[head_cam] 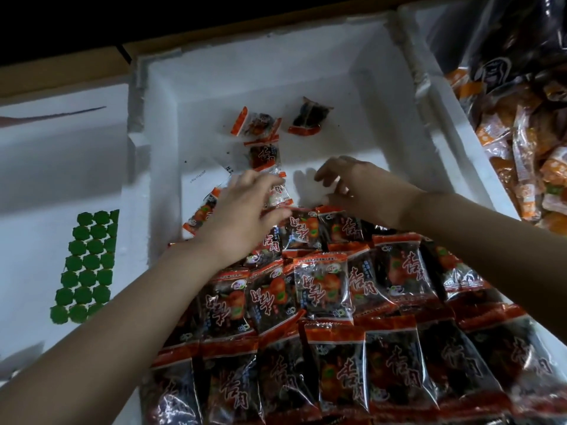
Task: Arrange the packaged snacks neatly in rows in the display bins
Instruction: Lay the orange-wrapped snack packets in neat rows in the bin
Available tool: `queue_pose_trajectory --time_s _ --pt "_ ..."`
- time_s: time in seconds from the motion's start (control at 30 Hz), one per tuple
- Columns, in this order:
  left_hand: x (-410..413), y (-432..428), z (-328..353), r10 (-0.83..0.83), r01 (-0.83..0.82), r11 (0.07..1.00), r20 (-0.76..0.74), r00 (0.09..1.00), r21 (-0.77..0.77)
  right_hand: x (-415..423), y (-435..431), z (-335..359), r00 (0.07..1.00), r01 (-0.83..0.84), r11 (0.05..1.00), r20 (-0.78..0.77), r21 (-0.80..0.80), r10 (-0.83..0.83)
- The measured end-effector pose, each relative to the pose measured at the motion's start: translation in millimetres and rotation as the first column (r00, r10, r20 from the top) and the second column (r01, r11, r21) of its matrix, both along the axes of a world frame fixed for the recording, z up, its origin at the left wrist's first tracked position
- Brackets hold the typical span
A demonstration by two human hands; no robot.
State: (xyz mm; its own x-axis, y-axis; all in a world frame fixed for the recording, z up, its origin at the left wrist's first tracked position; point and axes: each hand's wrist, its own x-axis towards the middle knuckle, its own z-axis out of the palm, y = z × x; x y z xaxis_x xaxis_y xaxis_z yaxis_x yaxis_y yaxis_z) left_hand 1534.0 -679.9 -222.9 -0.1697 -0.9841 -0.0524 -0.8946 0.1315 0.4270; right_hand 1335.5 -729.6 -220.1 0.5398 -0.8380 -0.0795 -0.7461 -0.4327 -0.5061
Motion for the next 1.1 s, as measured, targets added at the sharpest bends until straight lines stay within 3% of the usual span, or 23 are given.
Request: queue_pose_trajectory --time_s 0.1,0.23,0.4,0.63,0.77,0.83,1.0,1.07,1.1 --pt "24.8 -3.2 -0.8 0.167 -0.164 0.984 0.038 0.985 -0.065 25.2 -4.1 -1.8 0.996 0.045 0.999 0.073 -0.017 -0.043" --pt "49.5 -7.4 -7.2 0.323 -0.33 0.942 0.097 0.941 0.056 63.9 -13.6 -11.2 0.979 0.13 0.989 0.147 0.072 -0.14" --pt "57.1 -6.5 -16.9 0.399 -0.407 0.903 0.082 0.913 0.135 91.6 -18.6 -23.8 0.977 0.203 0.977 0.054 0.062 -0.206" --pt "61.2 -10.0 -15.9 0.418 -0.411 0.906 -0.07 0.906 0.096 105.7 -18.5 -30.0 0.927 0.298 0.937 0.179 0.184 -0.33" --pt "61.9 -8.4 -10.4 0.436 -0.451 0.892 -0.205 0.877 -0.031 103.5 -21.5 -24.6 0.939 0.276 0.958 0.189 0.078 -0.286" --pt "59.4 -9.4 -5.1 0.431 -0.464 0.885 -0.301 0.851 -0.046 97.7 -23.0 -18.8 0.918 0.292 0.955 0.267 0.045 -0.293" --pt "32.9 -9.5 15.5 0.372 -0.444 0.894 -0.449 0.812 -0.063 70.3 -14.5 12.8 0.705 0.307 0.911 0.577 0.277 -0.413" --pt "17.0 -8.5 20.5 0.384 -0.453 0.891 -0.573 0.724 0.025 56.1 -6.0 21.3 0.649 0.228 0.888 0.617 0.4 -0.445" --pt "9.4 -8.2 21.6 0.402 -0.459 0.885 -0.623 0.671 0.077 48.6 -0.8 24.2 0.665 0.208 0.885 0.604 0.416 -0.44"
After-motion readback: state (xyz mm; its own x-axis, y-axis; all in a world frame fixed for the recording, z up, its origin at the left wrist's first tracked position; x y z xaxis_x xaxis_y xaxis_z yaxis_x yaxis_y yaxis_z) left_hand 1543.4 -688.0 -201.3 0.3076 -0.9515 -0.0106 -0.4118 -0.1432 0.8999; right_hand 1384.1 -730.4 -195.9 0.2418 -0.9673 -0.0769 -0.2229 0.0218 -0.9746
